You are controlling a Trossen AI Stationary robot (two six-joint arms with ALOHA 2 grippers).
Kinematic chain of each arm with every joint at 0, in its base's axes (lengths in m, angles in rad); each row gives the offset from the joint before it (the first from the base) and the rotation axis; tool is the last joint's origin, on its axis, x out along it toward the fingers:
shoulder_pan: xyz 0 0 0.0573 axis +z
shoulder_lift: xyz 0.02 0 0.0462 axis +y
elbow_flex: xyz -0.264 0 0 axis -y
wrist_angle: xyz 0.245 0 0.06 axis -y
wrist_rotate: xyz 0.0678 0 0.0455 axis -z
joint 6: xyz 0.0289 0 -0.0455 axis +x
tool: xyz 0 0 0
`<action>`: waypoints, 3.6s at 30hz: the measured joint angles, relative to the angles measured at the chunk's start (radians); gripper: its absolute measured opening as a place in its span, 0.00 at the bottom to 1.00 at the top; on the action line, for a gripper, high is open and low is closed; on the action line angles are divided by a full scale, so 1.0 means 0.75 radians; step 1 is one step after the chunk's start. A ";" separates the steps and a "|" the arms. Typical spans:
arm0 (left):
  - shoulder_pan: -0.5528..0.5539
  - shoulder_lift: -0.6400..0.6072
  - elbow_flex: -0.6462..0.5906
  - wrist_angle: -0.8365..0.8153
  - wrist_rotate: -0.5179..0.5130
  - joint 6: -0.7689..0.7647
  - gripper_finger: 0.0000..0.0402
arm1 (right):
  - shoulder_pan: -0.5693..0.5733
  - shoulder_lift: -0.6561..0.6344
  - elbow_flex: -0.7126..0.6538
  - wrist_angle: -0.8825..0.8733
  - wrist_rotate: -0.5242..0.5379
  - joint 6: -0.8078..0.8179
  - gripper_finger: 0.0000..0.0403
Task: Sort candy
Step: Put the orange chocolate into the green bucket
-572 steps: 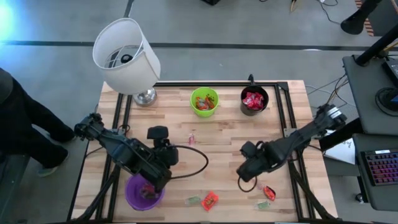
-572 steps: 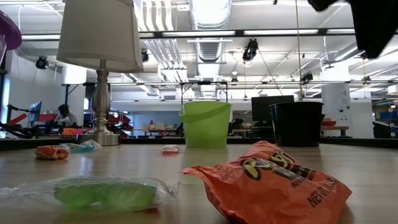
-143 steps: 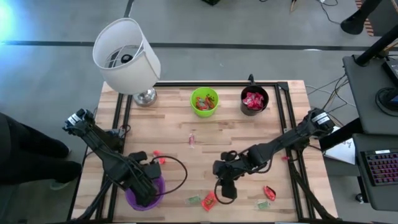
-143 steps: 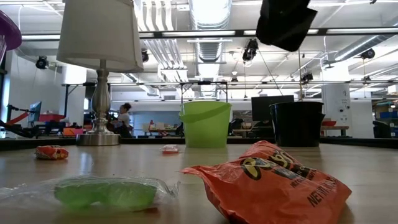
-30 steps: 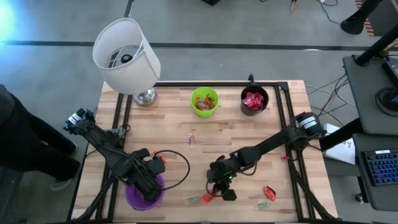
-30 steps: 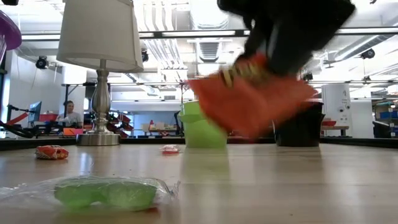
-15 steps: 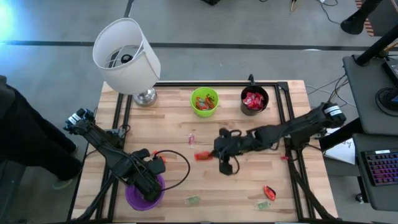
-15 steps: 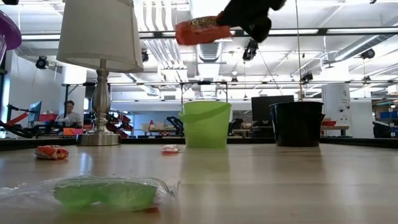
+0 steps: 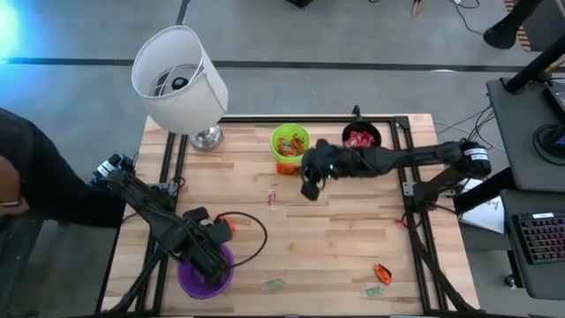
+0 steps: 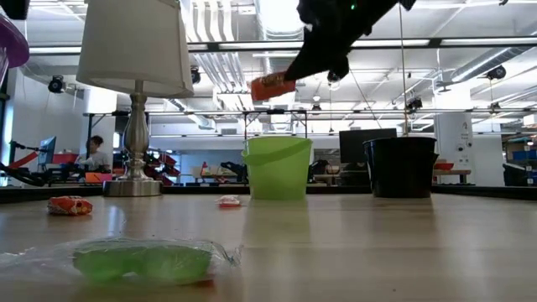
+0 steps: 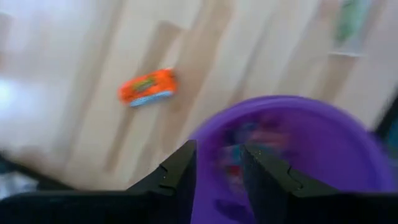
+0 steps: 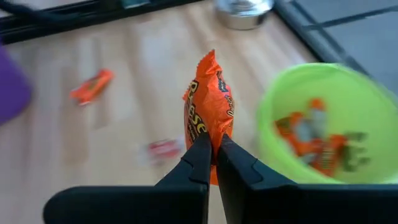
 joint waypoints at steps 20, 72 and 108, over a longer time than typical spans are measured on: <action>0.198 -0.042 -0.006 -0.217 -0.496 0.255 0.19 | -0.573 0.040 0.001 0.031 -0.406 0.178 0.02; 0.485 -0.193 0.136 -0.217 -0.549 0.493 0.31 | 0.150 -0.399 0.105 -1.385 -0.236 0.702 0.18; 0.485 -0.192 0.134 -0.217 -0.549 0.558 0.31 | 0.902 -0.390 -0.512 -0.714 -0.471 1.675 0.49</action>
